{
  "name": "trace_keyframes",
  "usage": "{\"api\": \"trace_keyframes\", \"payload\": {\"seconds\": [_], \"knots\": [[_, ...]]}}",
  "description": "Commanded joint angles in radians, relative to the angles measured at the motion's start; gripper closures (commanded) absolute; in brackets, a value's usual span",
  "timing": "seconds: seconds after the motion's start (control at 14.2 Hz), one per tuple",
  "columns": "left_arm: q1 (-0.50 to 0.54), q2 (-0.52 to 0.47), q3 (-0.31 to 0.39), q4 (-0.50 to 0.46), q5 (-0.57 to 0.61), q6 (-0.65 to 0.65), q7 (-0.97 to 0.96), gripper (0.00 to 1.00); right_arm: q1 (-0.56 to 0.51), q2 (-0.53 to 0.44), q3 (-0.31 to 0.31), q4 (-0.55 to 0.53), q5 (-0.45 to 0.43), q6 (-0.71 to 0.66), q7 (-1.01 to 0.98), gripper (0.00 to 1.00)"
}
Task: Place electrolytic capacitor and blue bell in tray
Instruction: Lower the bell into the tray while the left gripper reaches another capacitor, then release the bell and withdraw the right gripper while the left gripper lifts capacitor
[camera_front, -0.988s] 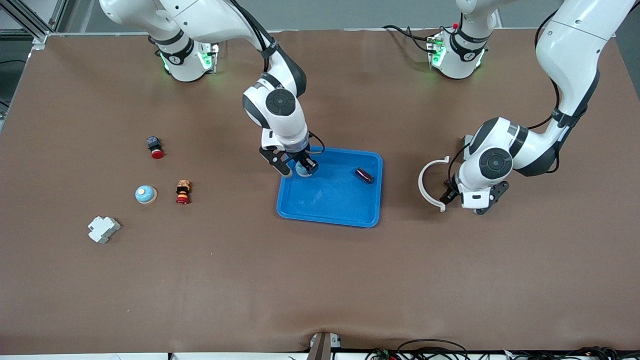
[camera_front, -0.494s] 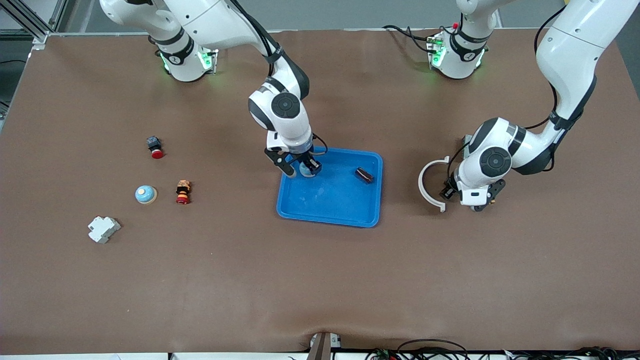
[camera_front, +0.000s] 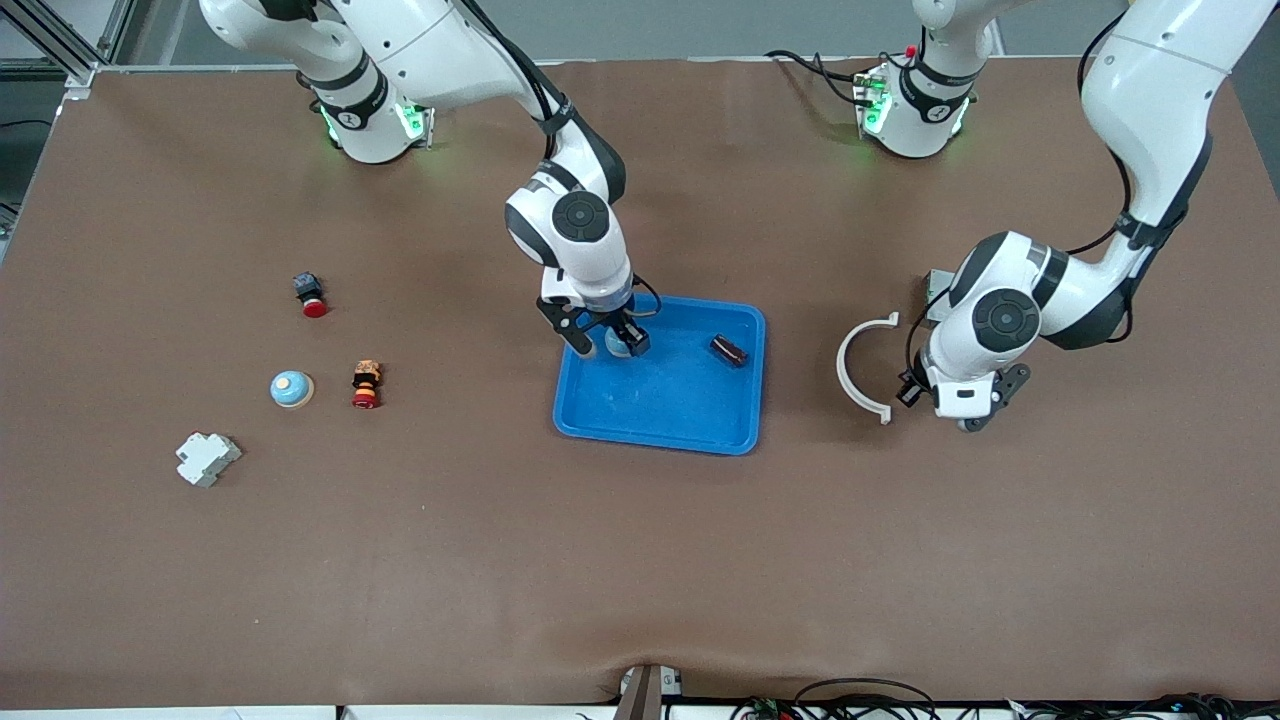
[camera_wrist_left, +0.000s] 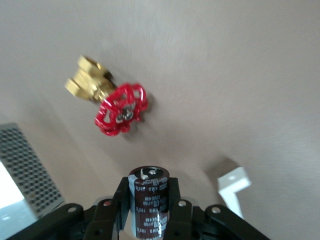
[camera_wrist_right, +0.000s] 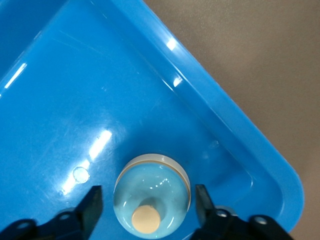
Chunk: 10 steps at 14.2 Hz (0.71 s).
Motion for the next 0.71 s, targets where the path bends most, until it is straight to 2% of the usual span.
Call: {"api": "trace_keyframes", "payload": {"seconds": [0.0, 0.21, 0.35, 0.64], "knots": [[-0.002, -0.030, -0.068, 0.079, -0.032, -0.132, -0.034, 1.00, 0.018, 0.015, -0.013, 0.038, -0.026, -0.016, 0.028, 0.00], [-0.045, -0.012, -0.097, 0.136, -0.110, -0.152, -0.086, 1.00, 0.000, 0.003, -0.012, 0.073, -0.061, -0.132, -0.042, 0.00], [-0.111, 0.013, -0.097, 0.178, -0.135, -0.152, -0.161, 1.00, -0.035, -0.033, -0.012, 0.090, -0.061, -0.267, -0.183, 0.00], [-0.262, 0.112, -0.096, 0.286, -0.135, -0.152, -0.373, 1.00, -0.164, -0.119, -0.012, 0.081, -0.060, -0.411, -0.480, 0.00]]}}
